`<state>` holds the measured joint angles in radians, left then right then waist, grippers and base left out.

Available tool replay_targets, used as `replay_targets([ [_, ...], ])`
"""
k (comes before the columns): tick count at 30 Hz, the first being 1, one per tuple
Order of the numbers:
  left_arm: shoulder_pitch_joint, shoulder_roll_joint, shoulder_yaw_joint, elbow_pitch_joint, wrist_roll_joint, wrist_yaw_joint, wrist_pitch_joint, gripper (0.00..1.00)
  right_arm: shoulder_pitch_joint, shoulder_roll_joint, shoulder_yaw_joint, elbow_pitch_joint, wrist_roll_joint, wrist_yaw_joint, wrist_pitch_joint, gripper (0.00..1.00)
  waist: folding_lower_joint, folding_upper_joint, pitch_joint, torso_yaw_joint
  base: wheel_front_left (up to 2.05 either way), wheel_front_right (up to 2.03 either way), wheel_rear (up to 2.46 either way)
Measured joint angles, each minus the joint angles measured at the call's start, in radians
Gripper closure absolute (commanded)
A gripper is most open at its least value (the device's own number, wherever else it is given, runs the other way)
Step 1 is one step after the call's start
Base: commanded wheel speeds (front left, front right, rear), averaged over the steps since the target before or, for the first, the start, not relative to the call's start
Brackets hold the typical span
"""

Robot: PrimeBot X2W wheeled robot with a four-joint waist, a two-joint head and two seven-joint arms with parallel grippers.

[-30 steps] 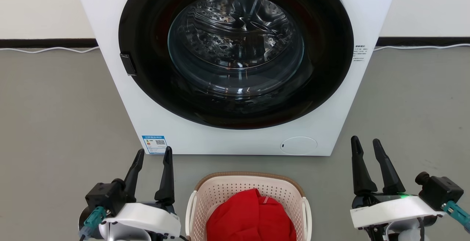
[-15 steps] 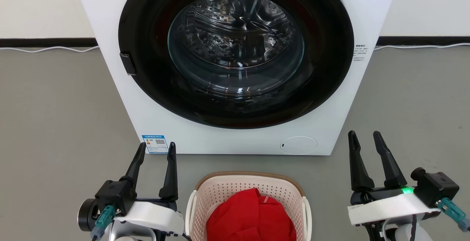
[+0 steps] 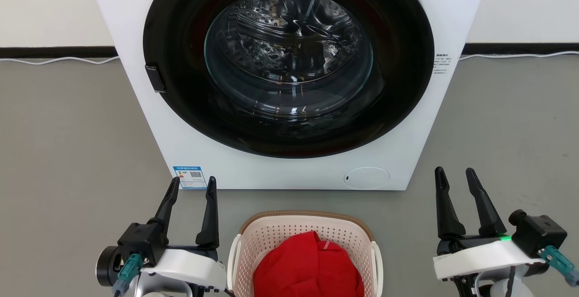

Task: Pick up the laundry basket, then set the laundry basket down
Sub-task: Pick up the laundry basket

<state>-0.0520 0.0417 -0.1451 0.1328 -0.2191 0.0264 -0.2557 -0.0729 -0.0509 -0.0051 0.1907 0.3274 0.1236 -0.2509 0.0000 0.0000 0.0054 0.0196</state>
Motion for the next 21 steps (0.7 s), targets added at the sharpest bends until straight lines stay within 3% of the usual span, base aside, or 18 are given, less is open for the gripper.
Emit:
replay_targets([
  [21, 0.0, 0.0, 0.0, 0.007, 0.0, 0.002, 0.0, 0.0, -0.001, 0.0, -0.002, 0.016, -0.025, 0.0, 0.0, 0.0, 0.0001, 0.0, 0.014, -0.001, 0.0, 0.0, 0.0],
])
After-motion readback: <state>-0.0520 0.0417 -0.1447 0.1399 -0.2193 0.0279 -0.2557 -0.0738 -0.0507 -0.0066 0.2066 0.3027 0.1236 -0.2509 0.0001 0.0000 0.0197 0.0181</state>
